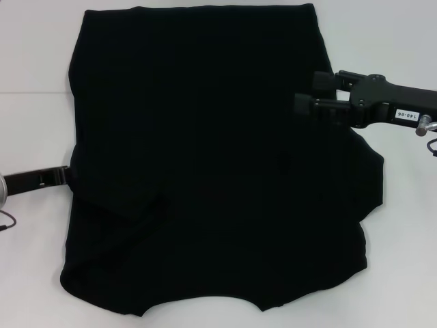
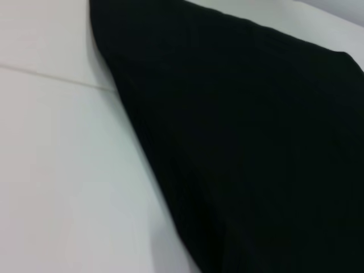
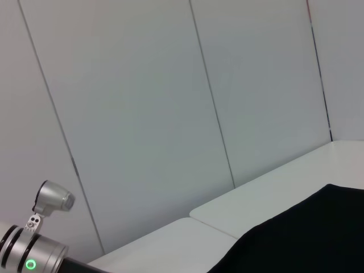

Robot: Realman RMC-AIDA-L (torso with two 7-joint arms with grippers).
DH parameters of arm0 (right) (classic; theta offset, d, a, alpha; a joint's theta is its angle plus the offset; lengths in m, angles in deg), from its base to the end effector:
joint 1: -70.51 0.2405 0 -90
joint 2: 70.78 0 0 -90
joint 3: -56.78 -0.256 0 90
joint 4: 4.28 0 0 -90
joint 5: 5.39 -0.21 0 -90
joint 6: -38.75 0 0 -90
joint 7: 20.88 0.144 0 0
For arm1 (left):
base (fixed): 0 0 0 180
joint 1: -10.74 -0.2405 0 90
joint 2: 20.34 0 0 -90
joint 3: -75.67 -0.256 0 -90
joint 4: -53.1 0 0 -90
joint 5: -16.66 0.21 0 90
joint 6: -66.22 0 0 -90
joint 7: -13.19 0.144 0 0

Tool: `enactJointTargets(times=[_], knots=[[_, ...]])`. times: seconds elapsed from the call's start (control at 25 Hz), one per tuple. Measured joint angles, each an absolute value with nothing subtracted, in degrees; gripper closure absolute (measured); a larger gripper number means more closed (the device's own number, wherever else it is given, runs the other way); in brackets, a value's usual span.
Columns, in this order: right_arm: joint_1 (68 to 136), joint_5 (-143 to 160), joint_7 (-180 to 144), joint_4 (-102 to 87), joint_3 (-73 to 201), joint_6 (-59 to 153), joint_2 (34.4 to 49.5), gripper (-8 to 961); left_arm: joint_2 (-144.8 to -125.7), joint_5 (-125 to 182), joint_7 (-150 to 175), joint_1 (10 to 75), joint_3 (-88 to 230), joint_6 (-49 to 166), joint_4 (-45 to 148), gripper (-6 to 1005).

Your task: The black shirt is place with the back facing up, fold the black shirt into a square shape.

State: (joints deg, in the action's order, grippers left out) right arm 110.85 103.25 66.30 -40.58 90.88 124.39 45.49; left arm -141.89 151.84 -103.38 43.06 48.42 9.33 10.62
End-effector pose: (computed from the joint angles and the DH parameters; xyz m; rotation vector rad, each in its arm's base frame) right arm 0.2088 0.3941 0.0376 -2.5764 0.6242 0.8948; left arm -0.3412 0.3767 0.0316 -1.9358 -1.3889 -0.3711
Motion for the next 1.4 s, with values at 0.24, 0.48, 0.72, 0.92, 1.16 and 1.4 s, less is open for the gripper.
enactJointTargets(times=[0.24,0.48,0.72,0.92,1.16,1.4], knots=[[110.84,103.23,66.30,-40.58,90.88,124.20,45.43,168,-141.07,151.38,-103.57,45.13,48.51,6.79,10.61,985],[110.64,103.23,66.30,-40.58,90.88,124.09,45.51,170,-141.17,151.49,-103.57,47.97,48.43,6.04,11.13,985],[110.58,103.23,66.30,-40.58,90.79,124.08,45.44,172,-141.02,151.65,-103.18,50.39,48.08,6.79,13.60,984],[110.58,103.24,66.28,-40.58,90.79,123.95,45.40,173,-141.33,151.38,-103.28,51.36,45.73,8.84,14.00,984],[110.59,103.24,66.22,-40.58,90.73,123.91,45.31,175,-141.47,151.11,-103.37,52.59,45.42,9.41,14.78,983],[110.85,103.24,66.21,-40.58,90.70,123.90,45.22,176,-141.81,149.62,-103.03,54.31,45.43,9.84,16.21,983]])
